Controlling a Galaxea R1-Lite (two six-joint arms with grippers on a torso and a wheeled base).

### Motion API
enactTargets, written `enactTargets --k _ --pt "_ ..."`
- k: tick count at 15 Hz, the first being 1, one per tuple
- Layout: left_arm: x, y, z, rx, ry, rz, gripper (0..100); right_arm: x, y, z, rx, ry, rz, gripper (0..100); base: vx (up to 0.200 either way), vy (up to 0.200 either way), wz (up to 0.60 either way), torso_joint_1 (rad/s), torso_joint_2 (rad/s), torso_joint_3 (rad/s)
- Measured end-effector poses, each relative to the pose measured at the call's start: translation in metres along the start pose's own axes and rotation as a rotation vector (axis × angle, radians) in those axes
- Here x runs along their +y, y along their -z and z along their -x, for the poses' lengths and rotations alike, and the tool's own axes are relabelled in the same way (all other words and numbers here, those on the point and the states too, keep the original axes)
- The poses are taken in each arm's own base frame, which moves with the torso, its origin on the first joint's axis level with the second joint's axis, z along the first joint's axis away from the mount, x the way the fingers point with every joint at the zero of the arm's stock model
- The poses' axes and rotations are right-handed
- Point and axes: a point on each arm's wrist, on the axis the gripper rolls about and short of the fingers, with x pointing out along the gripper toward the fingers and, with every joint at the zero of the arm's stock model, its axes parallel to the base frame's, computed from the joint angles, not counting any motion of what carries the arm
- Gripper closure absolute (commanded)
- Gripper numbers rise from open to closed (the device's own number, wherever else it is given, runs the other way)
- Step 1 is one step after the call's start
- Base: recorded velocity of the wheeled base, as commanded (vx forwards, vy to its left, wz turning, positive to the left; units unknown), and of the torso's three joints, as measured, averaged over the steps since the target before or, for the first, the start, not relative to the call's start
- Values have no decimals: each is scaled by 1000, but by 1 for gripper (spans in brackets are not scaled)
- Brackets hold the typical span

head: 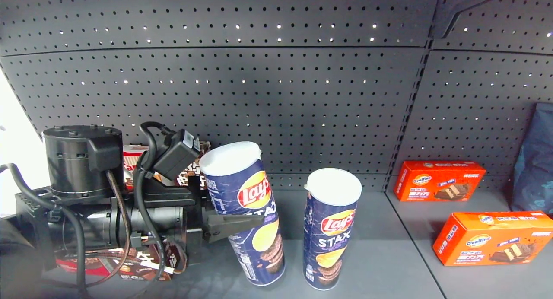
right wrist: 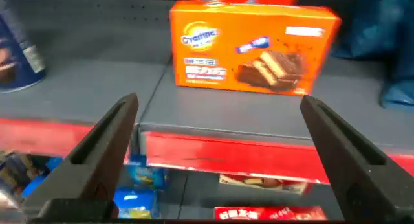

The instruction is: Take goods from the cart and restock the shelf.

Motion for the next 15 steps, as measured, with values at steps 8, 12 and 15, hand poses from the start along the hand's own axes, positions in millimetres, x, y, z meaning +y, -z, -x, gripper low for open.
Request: enactTargets --k 8,12,15 --pt "4 -3 2 -21 -50 -16 100 1 6 0 56 -49 -28 0 0 0 0 0 0 0" --pt "5 -3 2 -46 -80 -42 100 1 6 0 57 -49 -28 0 0 0 0 0 0 0" --pt "12 -10 -5 -91 -79 -80 100 1 6 0 56 -50 -28 0 0 0 0 0 0 0"
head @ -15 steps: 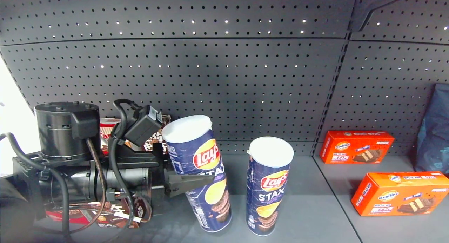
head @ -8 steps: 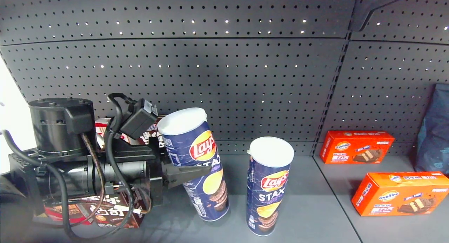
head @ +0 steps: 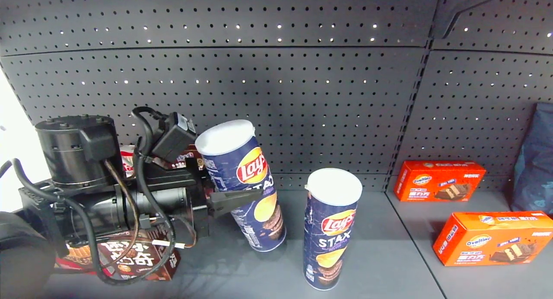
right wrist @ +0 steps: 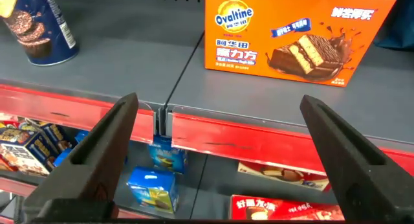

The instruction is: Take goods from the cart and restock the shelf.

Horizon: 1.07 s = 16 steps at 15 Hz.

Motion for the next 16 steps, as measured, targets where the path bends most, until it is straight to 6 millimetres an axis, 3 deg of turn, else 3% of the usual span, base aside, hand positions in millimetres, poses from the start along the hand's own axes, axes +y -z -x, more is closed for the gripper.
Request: enactTargets --k 5,10,16 --pt "18 -10 -21 -3 -1 -5 100 0 0 0 1 1 0 0 0 0 0 0 0 0" --pt "28 -19 -33 131 22 63 100 0 0 0 2 0 0 0 0 0 0 0 0 0" --pt "42 -4 -52 164 32 0 100 0 0 0 2 1 0 0 0 0 0 0 0 0"
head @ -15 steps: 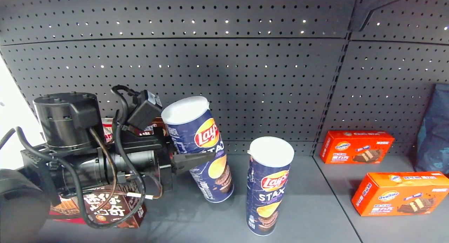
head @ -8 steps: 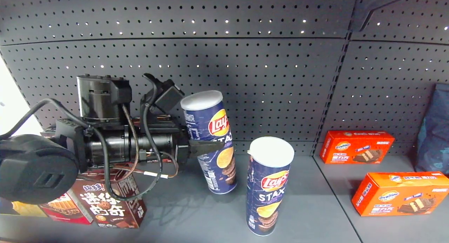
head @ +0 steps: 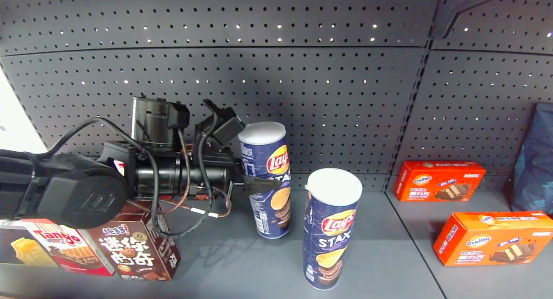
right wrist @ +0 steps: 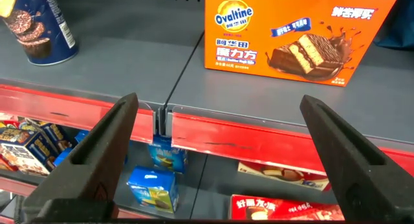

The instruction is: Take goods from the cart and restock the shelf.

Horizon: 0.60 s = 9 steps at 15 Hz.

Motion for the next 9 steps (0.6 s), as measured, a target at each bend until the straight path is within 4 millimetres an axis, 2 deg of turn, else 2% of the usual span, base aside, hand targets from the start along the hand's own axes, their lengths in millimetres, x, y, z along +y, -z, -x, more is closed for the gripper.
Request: enactTargets --k 9 --pt "26 4 -32 -16 -8 -49 100 0 0 0 1 0 -1 0 0 0 0 0 0 0"
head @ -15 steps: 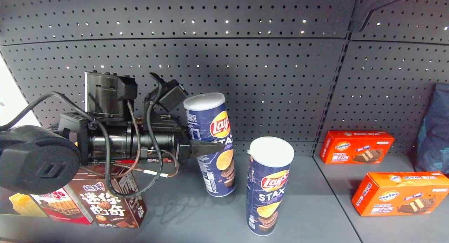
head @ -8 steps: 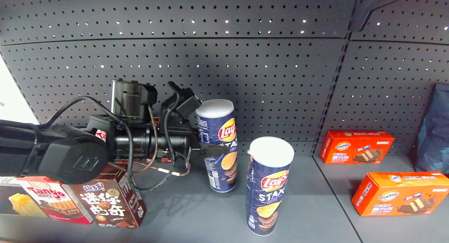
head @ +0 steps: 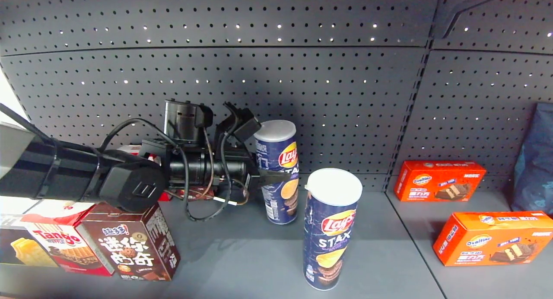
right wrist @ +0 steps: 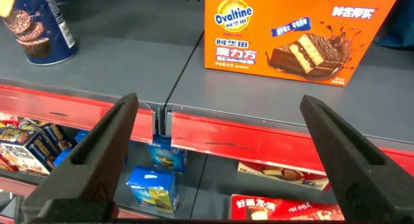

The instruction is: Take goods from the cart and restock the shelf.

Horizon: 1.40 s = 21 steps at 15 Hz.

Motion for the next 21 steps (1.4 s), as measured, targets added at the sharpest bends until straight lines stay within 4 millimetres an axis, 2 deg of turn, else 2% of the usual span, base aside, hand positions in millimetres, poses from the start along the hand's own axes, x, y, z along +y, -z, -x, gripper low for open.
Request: enactTargets --k 15,20,21 --pt "3 10 -13 12 16 8 100 0 0 0 1 -1 0 0 0 0 0 0 0 0" --pt "3 17 -24 17 32 9 100 0 0 0 1 0 0 0 0 0 0 0 0 0" --pt "3 19 -26 18 35 9 0 0 0 0 1 1 0 0 0 0 0 0 0 0"
